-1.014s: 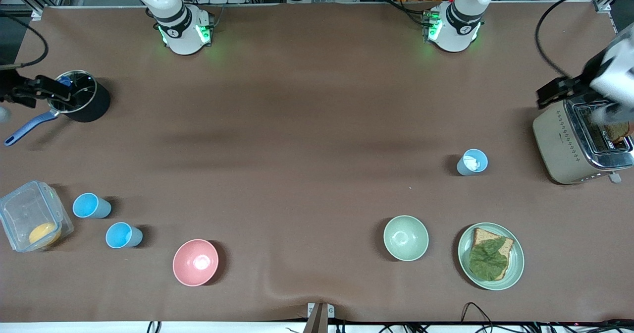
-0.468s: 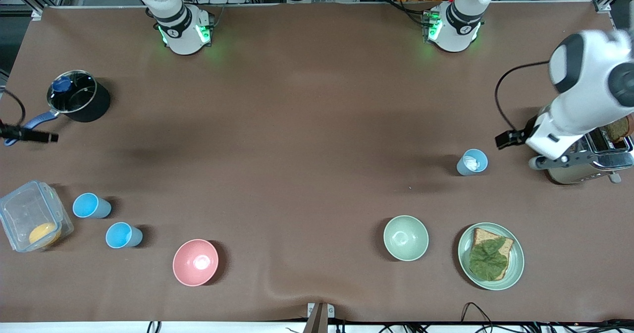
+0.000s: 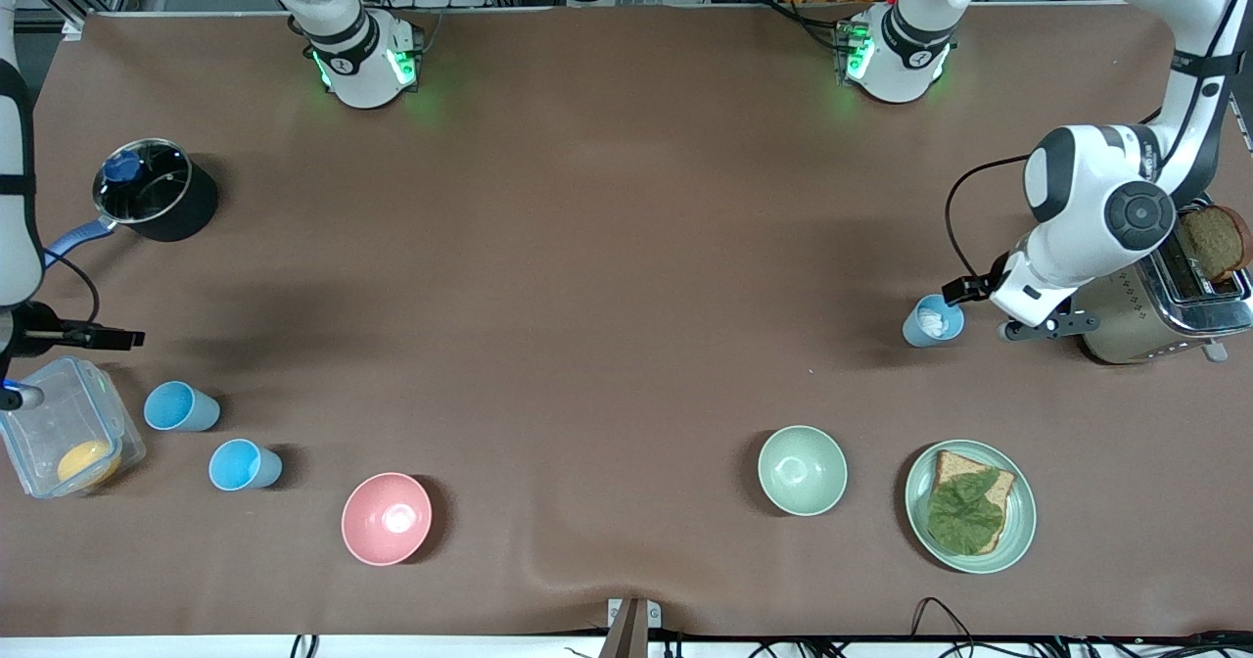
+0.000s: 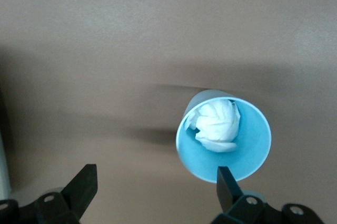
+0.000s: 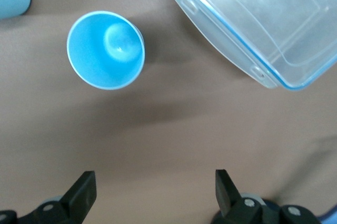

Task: Stack blue cups with both arms
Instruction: 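Grasp the blue cup with the left gripper while the right gripper reaches cups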

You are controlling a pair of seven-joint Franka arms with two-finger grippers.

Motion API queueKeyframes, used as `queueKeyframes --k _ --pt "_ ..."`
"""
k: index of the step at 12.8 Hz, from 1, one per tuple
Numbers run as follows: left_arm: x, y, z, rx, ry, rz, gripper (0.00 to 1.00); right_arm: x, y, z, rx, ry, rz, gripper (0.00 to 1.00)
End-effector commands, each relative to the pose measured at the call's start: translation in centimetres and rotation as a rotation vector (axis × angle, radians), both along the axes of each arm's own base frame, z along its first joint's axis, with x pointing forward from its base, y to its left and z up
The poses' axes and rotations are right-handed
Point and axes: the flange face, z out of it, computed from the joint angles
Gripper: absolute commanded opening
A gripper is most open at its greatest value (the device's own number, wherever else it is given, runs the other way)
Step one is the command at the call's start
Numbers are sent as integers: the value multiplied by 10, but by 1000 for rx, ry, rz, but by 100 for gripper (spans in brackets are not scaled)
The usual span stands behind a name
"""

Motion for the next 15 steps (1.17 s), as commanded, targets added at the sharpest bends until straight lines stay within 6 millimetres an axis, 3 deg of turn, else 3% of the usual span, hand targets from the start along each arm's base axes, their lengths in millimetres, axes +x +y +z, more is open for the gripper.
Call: queueKeyframes --k 1,3,4,6,8,11,13,15 --pt "4 -2 -21 -3 -5 -26 79 14 -3 -13 -12 -38 25 100" --pt "5 -1 -29 -6 -2 -23 65 16 -2 -37 7 -28 54 100" --pt "5 -1 -32 -8 4 -23 50 20 1 -48 3 -39 61 100" --pt "9 -2 -30 -9 -4 -23 5 24 5 -55 -2 -55 70 100" --pt "12 -16 -26 -14 -14 -37 0 26 3 -67 -3 -63 68 100" --pt "16 -110 -3 -68 -53 -27 0 32 5 -77 -10 -107 109 100" --pt "13 -197 15 -111 -82 38 0 33 4 -83 -10 -116 121 100" --pt "1 -289 15 -147 -75 114 0 36 5 -88 -14 -134 122 100"
